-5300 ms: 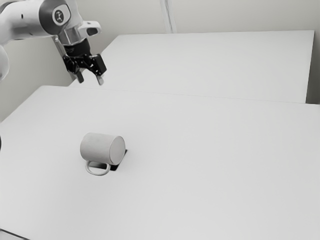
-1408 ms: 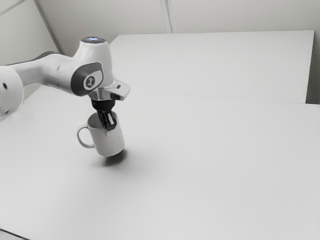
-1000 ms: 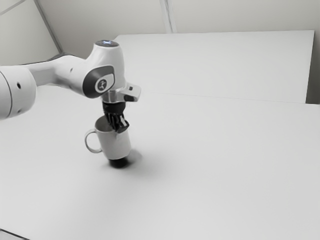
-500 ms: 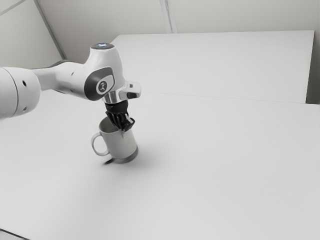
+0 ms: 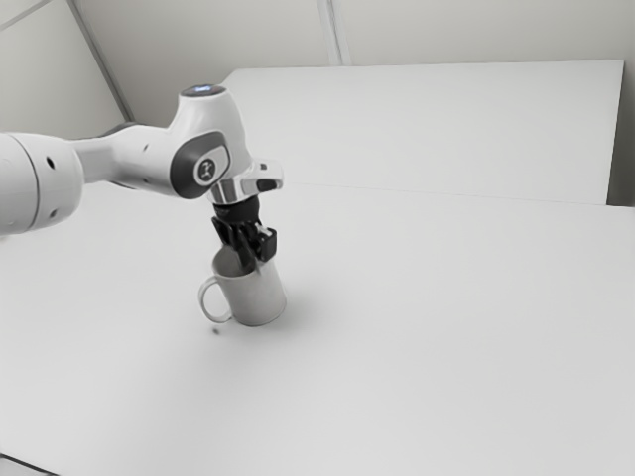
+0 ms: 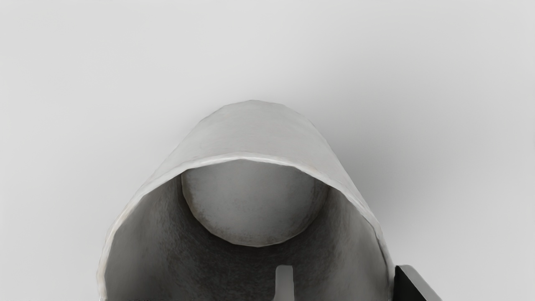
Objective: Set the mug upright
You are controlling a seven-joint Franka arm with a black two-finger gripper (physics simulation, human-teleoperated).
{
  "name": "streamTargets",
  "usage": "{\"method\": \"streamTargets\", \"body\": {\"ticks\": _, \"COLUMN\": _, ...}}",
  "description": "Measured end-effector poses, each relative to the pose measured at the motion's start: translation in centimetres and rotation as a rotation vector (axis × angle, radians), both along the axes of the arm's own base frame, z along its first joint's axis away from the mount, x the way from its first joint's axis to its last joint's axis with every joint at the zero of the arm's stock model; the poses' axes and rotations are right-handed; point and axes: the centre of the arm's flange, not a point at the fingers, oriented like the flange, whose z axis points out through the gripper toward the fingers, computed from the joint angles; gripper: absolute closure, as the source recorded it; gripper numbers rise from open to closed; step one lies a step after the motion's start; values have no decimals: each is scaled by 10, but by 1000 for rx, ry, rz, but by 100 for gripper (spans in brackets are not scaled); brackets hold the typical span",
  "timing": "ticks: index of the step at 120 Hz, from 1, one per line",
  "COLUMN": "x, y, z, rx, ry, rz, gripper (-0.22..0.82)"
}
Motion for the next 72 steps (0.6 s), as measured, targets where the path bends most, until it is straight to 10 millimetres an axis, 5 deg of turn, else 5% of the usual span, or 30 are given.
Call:
{"method": "streamTargets", "body": {"ticks": 20, "x": -2, "y": 0, "z": 47, "rx": -2, "ry": -85, "rz": 9, "gripper": 18}}
{"method": "streamTargets", "body": {"ticks": 35, "x": 23, "y": 5, "z": 123, "rx": -7, "ry": -203, "rz": 2, "gripper": 11}}
{"method": "streamTargets", "body": {"ticks": 50, "x": 36, "y": 33, "z": 173, "rx": 6, "ry": -235, "rz": 27, "gripper": 7}}
{"method": "streamTargets", "body": {"ticks": 72, "x": 37, "y": 57, "z": 188, "rx": 15, "ry": -188, "rz": 29, "gripper": 4}}
